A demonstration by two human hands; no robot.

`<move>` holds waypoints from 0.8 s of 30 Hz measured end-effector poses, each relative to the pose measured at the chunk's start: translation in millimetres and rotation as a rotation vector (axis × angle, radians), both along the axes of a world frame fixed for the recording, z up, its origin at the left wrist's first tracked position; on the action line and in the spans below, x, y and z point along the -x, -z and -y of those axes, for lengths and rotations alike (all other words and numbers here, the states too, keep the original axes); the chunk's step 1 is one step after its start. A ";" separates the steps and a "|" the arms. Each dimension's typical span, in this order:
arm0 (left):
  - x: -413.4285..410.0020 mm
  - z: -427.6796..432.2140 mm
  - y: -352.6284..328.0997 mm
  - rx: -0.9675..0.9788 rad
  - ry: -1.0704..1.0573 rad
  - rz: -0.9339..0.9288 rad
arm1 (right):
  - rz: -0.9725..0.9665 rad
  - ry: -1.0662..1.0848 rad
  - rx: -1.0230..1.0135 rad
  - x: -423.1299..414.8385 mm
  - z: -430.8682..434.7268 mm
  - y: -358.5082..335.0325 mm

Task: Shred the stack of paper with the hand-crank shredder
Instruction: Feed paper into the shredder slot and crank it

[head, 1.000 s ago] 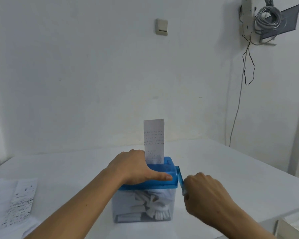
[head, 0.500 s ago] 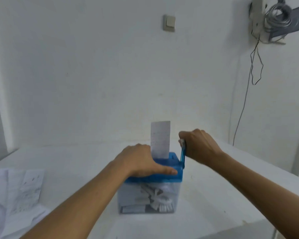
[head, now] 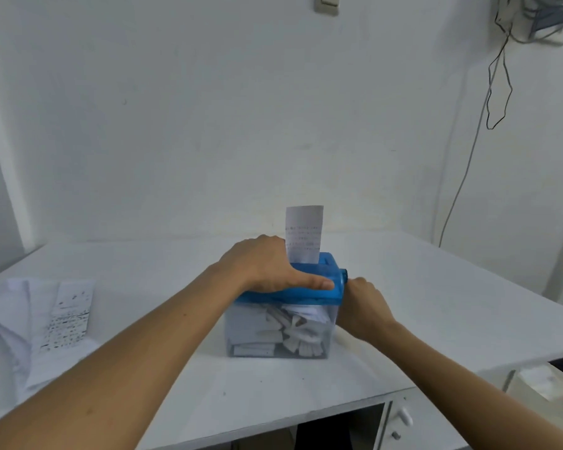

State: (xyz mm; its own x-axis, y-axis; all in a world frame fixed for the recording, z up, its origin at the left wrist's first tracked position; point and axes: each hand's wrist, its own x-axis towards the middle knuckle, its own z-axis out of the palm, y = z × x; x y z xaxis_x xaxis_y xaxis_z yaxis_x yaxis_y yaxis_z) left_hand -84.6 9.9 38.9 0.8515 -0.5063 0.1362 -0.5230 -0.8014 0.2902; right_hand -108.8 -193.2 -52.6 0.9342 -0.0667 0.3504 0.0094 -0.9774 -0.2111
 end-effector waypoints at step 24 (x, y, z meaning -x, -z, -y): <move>-0.3 -21.3 0.0 -0.081 -0.041 -0.080 | -0.231 -0.062 0.262 71.4 -13.5 -140.6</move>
State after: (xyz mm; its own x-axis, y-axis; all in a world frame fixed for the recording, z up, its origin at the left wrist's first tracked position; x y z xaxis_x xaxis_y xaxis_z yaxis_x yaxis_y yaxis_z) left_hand -84.3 31.2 38.8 0.8783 -0.4773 0.0272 -0.4669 -0.8443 0.2631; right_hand -180.2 -179.6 88.0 0.9902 0.0564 0.1274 0.0513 -0.9978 0.0428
